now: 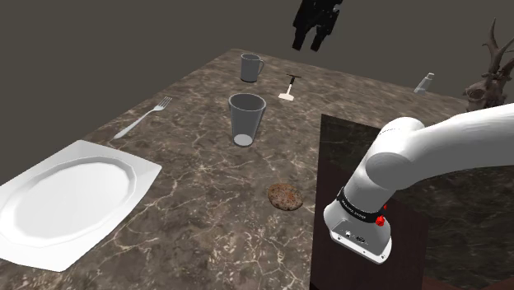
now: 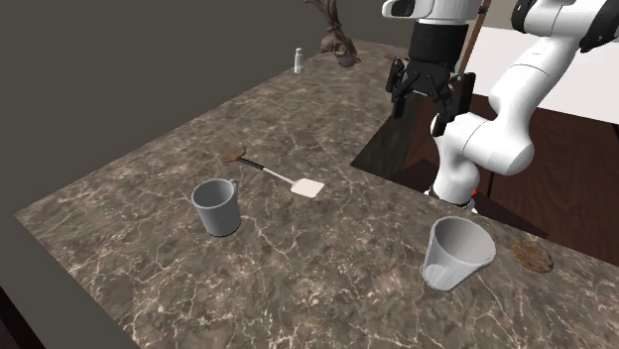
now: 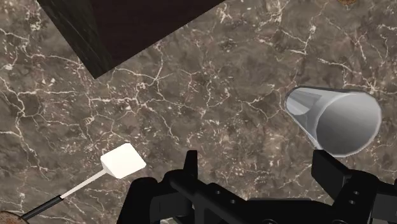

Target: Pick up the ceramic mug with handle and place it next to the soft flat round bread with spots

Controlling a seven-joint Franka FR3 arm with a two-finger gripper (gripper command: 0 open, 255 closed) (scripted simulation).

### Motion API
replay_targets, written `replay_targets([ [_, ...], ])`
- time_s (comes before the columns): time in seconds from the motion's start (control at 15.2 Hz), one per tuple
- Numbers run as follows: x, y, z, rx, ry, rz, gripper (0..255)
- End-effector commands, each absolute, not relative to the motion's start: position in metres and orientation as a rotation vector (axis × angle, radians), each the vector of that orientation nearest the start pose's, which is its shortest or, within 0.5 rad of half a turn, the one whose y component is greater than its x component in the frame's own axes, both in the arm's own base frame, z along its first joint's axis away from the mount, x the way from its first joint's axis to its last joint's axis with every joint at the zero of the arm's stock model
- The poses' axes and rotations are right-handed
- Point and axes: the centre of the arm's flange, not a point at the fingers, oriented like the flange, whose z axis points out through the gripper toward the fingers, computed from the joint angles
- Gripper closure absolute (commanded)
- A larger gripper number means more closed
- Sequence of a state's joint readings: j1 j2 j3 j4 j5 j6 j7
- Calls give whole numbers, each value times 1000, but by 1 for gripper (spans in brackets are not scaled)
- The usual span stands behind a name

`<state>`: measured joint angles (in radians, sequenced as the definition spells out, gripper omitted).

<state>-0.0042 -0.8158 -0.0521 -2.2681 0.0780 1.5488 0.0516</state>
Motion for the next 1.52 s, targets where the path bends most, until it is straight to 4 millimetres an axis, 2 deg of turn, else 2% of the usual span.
replay_targets([
  [0.0,296,-15,639,-3019,133,-144,0],
  [1.45,558,-105,543,-3152,183,-35,0],
])
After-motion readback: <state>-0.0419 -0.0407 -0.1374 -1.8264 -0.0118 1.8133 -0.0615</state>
